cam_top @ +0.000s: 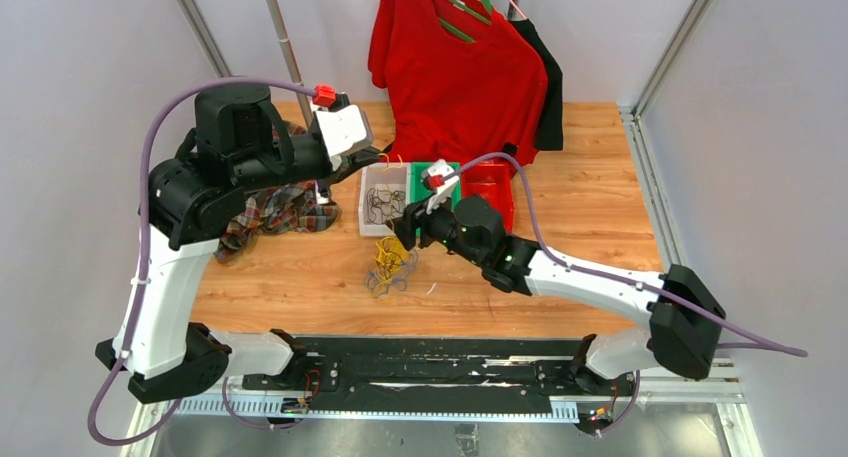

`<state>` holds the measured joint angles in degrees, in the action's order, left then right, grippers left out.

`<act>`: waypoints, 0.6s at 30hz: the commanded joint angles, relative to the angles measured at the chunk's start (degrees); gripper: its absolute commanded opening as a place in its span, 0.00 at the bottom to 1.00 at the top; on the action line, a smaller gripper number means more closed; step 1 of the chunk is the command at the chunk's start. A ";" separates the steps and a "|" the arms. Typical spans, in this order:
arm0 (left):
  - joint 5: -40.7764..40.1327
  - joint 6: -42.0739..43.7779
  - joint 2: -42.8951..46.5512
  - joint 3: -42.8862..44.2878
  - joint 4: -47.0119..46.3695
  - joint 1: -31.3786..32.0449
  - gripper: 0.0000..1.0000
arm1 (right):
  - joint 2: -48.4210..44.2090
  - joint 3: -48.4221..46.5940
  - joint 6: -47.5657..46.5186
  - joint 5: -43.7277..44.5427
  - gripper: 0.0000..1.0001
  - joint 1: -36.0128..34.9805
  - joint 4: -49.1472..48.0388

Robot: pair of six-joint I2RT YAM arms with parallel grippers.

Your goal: Untangle the cables

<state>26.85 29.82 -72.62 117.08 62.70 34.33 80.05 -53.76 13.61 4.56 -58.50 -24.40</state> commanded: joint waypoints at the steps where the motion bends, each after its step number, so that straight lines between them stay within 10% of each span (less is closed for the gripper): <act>1: 0.83 -0.29 1.21 1.31 -1.17 0.39 0.01 | -7.64 4.96 0.12 3.74 0.58 -0.39 -0.56; 18: 1.19 -1.25 -0.07 3.33 -1.17 0.48 0.00 | -13.57 2.29 -5.24 -7.24 0.66 -1.57 3.77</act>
<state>27.03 29.65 -72.62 118.19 62.67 34.33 63.77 -46.24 11.20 1.02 -58.92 -20.64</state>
